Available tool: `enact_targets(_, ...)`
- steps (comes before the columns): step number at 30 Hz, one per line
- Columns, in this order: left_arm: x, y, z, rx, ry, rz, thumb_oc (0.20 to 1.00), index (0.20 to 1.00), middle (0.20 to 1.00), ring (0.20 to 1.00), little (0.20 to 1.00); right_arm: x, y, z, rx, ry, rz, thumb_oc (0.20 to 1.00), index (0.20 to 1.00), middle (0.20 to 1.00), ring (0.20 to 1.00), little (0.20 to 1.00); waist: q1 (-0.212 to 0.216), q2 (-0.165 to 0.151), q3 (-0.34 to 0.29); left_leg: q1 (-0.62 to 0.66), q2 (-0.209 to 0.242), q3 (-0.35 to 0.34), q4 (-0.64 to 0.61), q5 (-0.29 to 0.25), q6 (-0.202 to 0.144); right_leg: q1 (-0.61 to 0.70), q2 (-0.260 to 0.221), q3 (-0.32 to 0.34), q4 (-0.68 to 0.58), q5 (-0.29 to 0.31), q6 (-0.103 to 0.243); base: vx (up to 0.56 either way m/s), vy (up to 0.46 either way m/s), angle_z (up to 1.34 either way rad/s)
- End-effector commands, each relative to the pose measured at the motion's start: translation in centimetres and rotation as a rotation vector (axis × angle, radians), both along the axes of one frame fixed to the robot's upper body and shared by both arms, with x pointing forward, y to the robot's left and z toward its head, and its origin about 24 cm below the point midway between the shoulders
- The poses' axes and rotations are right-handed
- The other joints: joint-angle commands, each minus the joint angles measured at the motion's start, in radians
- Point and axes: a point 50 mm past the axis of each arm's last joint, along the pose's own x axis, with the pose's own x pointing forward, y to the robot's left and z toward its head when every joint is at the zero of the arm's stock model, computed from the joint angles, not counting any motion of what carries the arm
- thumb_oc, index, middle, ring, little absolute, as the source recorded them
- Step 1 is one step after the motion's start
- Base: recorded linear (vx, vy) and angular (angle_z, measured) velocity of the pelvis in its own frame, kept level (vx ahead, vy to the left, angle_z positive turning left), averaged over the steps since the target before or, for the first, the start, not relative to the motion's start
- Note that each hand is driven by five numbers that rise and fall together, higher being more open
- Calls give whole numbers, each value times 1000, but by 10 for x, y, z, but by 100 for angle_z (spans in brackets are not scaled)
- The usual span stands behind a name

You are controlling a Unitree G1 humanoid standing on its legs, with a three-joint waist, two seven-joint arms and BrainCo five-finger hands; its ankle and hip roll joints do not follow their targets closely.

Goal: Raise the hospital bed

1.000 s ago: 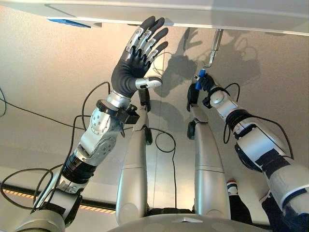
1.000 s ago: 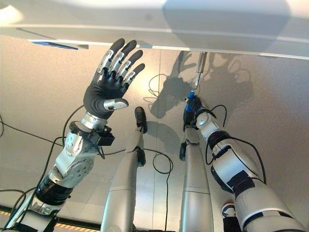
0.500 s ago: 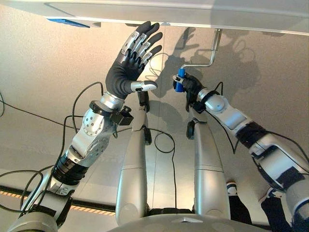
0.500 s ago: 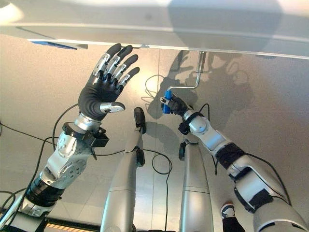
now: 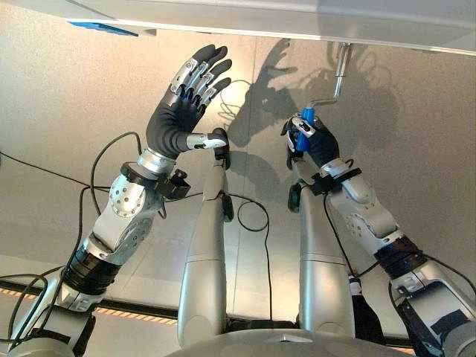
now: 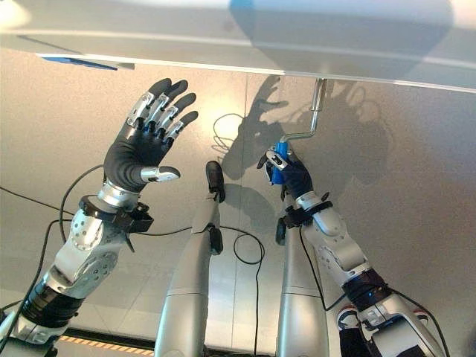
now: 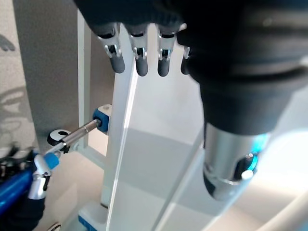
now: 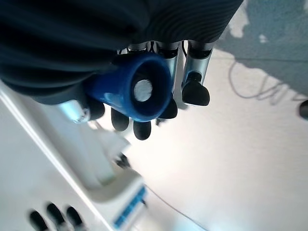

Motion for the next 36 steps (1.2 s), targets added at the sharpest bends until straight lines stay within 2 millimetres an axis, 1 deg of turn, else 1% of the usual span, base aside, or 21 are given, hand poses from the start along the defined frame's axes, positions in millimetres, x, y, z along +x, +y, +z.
enact_targets(1,-24,0,16,-58,-122,-83,1000,1000,1000,1000,1000,-18,-21,67,298,-344,-13,200,200,200,200,200,-41,-7,-10,20,-18,23,137,-131,16,70,8,15,-105,73,117,0,0,0)
enact_targets(2,-24,1,15,-61,-117,-85,1000,1000,1000,1000,1000,-18,-33,64,354,-340,-62,200,200,200,200,200,-44,-6,-10,20,-18,24,135,-132,16,72,8,15,-105,70,116,0,0,0)
enact_targets(3,-25,2,15,-67,-115,-86,1000,1000,1000,1000,1000,-17,-37,64,386,-339,-85,200,200,200,200,200,-44,-5,-10,21,-17,24,137,-133,15,71,8,15,-103,70,116,0,0,0)
enact_targets(6,-24,2,14,-75,-107,-87,1000,1000,1000,1000,1000,-13,-48,55,476,-302,-156,200,200,200,200,200,-46,-3,-10,24,-17,24,134,-133,14,73,10,17,-106,68,115,0,0,0)
enact_targets(8,-25,3,14,-75,-108,-86,1000,1000,1000,1000,1000,-12,-51,52,478,-290,-169,200,200,200,200,200,-46,-3,-10,26,-16,25,132,-133,13,75,10,17,-109,68,115,0,0,0)
enact_targets(9,-24,4,15,-77,-112,-82,1000,1000,1000,1000,1000,-10,-62,49,500,-280,-232,200,200,200,200,200,-48,-4,-10,27,-16,25,130,-133,13,76,11,17,-109,68,115,0,0,0)
enact_targets(10,-24,4,15,-77,-112,-83,1000,1000,1000,1000,1000,-10,-62,49,500,-280,-232,200,200,200,200,200,-48,-3,-10,27,-16,25,130,-133,13,76,11,17,-109,68,115,0,0,0)
enact_targets(11,-24,4,15,-84,-112,-82,1000,1000,1000,1000,1000,-8,-68,46,520,-272,-266,200,200,200,200,200,-49,-4,-10,28,-16,24,129,-133,13,78,11,16,-111,67,115,0,0,0)
enact_targets(12,-24,4,16,-97,-114,-80,1000,1000,1000,1000,1000,-5,-81,42,558,-261,-346,200,200,200,200,200,-48,-1,-10,32,-15,23,124,-134,13,81,12,17,-111,65,115,0,0,0)
enact_targets(13,-24,5,16,-101,-115,-78,1000,1000,1000,1000,1000,-3,-87,41,570,-253,-386,200,200,200,200,200,-48,0,-10,32,-16,22,125,-135,14,81,12,16,-110,64,115,0,0,0)
enact_targets(17,-24,4,19,-111,-126,-81,1000,1000,1000,1000,1000,6,-103,36,562,-213,-505,200,200,200,200,200,-46,1,-10,33,-14,22,127,-138,14,82,12,15,-108,61,114,0,0,0)
enact_targets(20,-24,4,20,-110,-132,-78,1000,1000,1000,1000,1000,9,-108,33,516,-188,-544,200,200,200,200,200,-44,1,-10,31,-14,21,128,-139,15,80,13,13,-108,61,114,0,0,0)
enact_targets(24,-26,2,22,-119,-137,-81,1000,1000,1000,1000,1000,17,-129,24,466,-121,-700,200,200,200,200,200,-38,4,-10,33,-15,20,123,-140,17,81,13,13,-110,60,114,0,0,0)
enact_targets(27,-26,3,23,-121,-143,-81,1000,1000,1000,1000,1000,18,-135,24,443,-112,-736,200,200,200,200,200,-37,5,-10,35,-15,17,121,-140,17,84,12,12,-112,60,114,0,0,0)
enact_targets(29,-27,4,23,-117,-144,-83,1000,1000,1000,1000,1000,16,-146,20,482,-101,-774,200,200,200,200,200,-36,7,-10,37,-16,16,120,-141,17,86,12,10,-111,59,115,0,0,0)
enact_targets(30,-27,4,23,-117,-144,-83,1000,1000,1000,1000,1000,16,-146,20,482,-102,-774,200,200,200,200,200,-36,7,-10,37,-16,16,120,-141,17,85,12,10,-111,59,115,0,0,0)
enact_targets(32,-27,4,23,-118,-146,-88,1000,1000,1000,1000,1000,13,-151,18,536,-111,-762,200,200,200,200,200,-38,6,-10,36,-17,14,120,-141,17,85,11,9,-112,57,115,0,0,0)
enact_targets(33,-27,4,23,-118,-142,-92,1000,1000,1000,1000,1000,11,-149,18,530,-114,-726,200,200,200,200,200,-39,4,-10,36,-16,14,119,-140,16,86,11,8,-111,56,115,0,0,0)
enact_targets(34,-28,7,23,-106,-148,-87,1000,1000,1000,1000,1000,7,-141,11,412,-91,-646,200,200,200,200,200,-41,-4,-10,36,-14,13,116,-137,15,85,11,9,-113,59,116,-5,-39,-1)
enact_targets(35,-30,8,25,-64,-165,-91,1000,1000,1000,1000,1000,-1,-122,12,190,-96,-497,200,200,200,200,200,-49,-16,-10,31,-13,13,116,-130,13,82,11,7,-112,61,115,-6,-47,-1)
enact_targets(36,-30,10,24,-53,-162,-83,1000,1000,1000,1000,1000,-5,-112,19,131,-127,-422,200,200,200,200,200,-51,-19,-10,32,-12,13,115,-128,13,82,12,6,-111,60,114,-5,-39,-2)
